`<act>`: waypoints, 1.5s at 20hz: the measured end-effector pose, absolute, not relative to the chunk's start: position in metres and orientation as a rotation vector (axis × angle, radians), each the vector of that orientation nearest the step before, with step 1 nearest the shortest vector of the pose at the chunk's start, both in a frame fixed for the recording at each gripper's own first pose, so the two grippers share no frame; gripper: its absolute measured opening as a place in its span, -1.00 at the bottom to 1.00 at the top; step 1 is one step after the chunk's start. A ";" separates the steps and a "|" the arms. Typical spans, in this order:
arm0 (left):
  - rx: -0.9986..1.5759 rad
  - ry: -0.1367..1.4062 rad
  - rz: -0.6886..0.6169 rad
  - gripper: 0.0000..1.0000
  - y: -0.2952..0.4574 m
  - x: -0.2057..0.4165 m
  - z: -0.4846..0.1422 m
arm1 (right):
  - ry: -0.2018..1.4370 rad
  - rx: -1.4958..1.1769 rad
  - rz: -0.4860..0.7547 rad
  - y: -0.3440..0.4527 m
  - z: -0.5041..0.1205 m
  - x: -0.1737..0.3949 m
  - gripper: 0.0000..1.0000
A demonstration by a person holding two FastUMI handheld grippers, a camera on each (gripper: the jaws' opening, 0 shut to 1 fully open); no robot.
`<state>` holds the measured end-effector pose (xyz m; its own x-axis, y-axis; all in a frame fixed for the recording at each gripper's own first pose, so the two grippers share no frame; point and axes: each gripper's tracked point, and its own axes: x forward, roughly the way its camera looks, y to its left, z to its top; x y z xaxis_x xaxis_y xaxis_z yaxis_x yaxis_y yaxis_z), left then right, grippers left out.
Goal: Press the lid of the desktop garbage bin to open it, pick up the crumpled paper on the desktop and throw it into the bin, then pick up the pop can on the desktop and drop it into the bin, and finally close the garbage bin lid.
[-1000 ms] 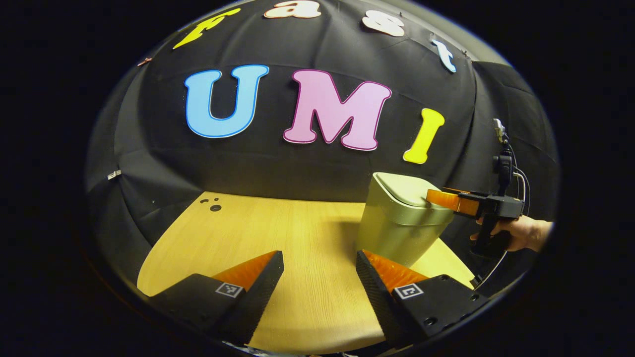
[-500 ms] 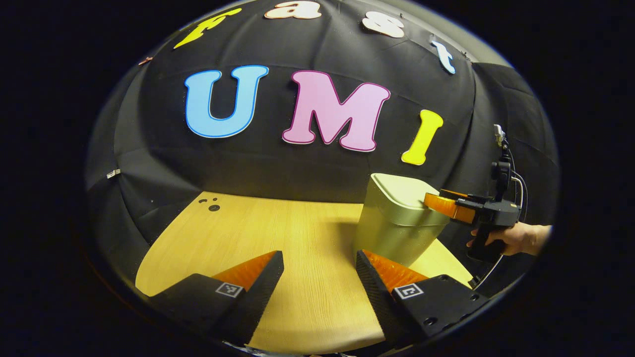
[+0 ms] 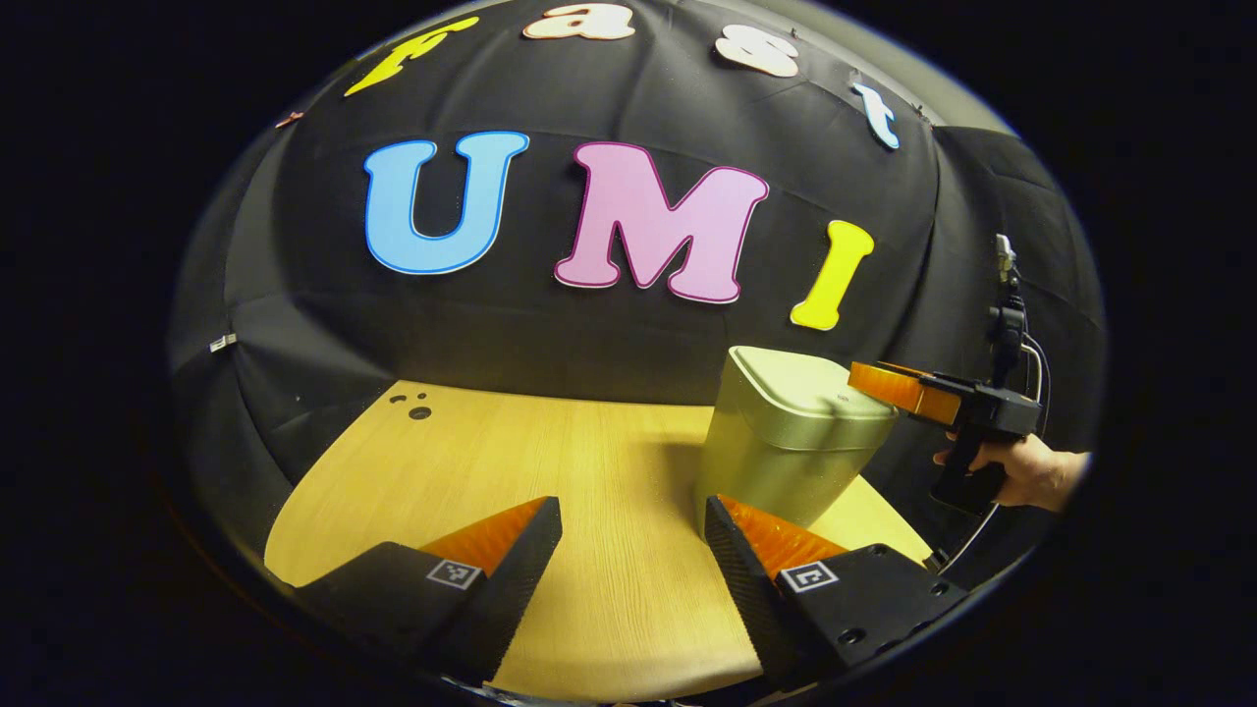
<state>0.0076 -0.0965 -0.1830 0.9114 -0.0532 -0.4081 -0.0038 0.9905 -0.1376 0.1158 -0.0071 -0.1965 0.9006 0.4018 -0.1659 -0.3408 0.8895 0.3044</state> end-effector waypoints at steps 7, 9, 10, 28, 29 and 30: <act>-0.134 0.395 -0.011 0.90 -0.101 0.027 -0.178 | 0.186 0.280 0.445 0.000 -0.170 0.091 0.96; -0.128 0.384 -0.009 0.89 -0.105 0.032 -0.174 | 0.177 0.275 0.459 0.000 -0.167 0.084 0.95; -0.123 0.380 -0.009 0.89 -0.107 0.035 -0.172 | 0.175 0.267 0.465 0.000 -0.168 0.081 0.97; -0.082 0.286 -0.151 0.89 -0.097 0.009 -0.154 | 0.157 0.172 0.353 0.036 -0.146 -0.003 0.97; -0.087 0.283 -0.150 0.89 -0.094 0.007 -0.154 | 0.161 0.169 0.350 0.039 -0.146 -0.005 0.96; -0.090 0.280 -0.149 0.89 -0.092 0.004 -0.153 | 0.165 0.170 0.352 0.043 -0.144 -0.008 0.96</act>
<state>0.0036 -0.0916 -0.1530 0.9502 -0.1587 -0.2684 0.1335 0.9850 -0.1095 -0.0077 0.0434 -0.1443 0.9256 0.3555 -0.1302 -0.3278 0.9246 0.1939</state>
